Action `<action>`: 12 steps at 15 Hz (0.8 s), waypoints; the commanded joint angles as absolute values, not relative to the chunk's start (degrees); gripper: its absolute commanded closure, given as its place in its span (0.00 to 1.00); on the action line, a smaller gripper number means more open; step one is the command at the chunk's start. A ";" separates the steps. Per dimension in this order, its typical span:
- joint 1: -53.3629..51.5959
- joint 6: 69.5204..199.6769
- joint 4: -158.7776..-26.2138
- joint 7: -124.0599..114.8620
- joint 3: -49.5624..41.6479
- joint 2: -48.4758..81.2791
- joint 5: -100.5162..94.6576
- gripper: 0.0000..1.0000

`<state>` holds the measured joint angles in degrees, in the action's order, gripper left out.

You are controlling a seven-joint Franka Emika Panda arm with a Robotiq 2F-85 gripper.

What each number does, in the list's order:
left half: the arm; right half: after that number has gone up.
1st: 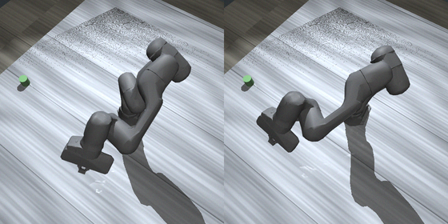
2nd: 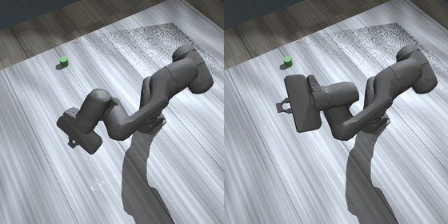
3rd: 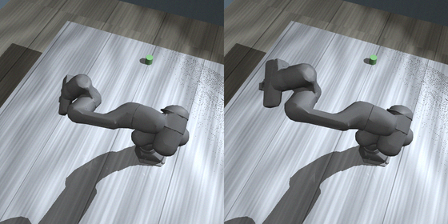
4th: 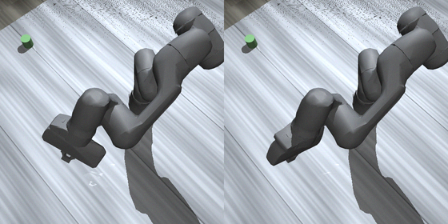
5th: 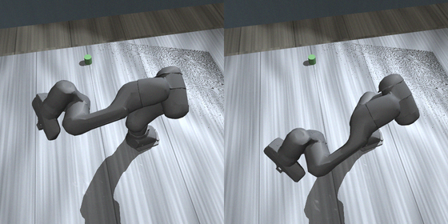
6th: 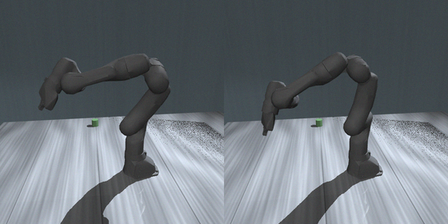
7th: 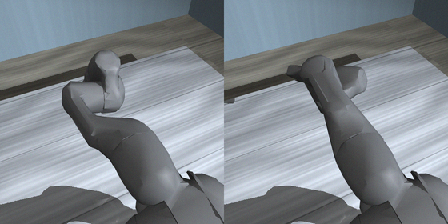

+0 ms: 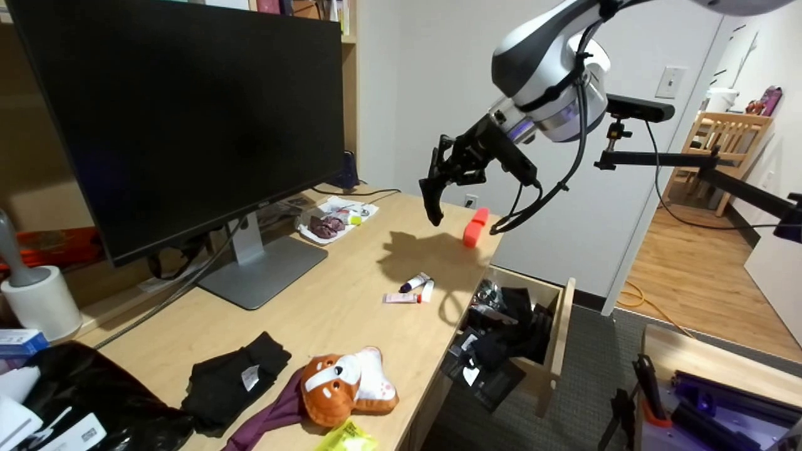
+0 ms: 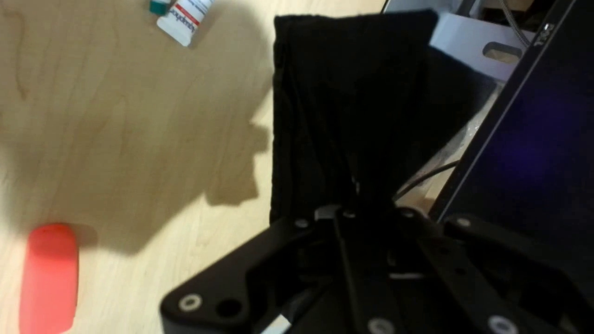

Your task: Remove the black object from the top drawer.

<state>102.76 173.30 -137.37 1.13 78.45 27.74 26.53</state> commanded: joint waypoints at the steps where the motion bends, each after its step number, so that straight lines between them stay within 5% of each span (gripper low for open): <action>1: 100.70 175.41 -136.79 -2.77 76.73 26.75 25.84 0.91; 5: 90.74 175.14 -134.77 -5.36 66.55 25.83 25.25 0.91; 12: 59.06 177.64 -129.45 -17.98 35.85 24.49 23.42 0.91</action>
